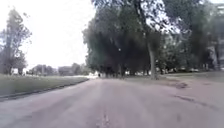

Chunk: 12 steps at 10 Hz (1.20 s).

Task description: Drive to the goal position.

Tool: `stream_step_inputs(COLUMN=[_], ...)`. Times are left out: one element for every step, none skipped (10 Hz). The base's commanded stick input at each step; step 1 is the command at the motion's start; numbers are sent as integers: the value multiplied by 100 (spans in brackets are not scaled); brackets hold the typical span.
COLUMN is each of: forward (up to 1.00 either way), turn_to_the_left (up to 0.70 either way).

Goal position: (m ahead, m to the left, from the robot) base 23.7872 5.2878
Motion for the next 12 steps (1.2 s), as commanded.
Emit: stream_step_inputs(forward=[100, 100, 100, 100, 100, 100, 100, 100, 100, 100, 100, 100], turn_to_the_left=[0, 0, 0, 0, 0, 0, 0, 0, 0, 5, 6, 5])
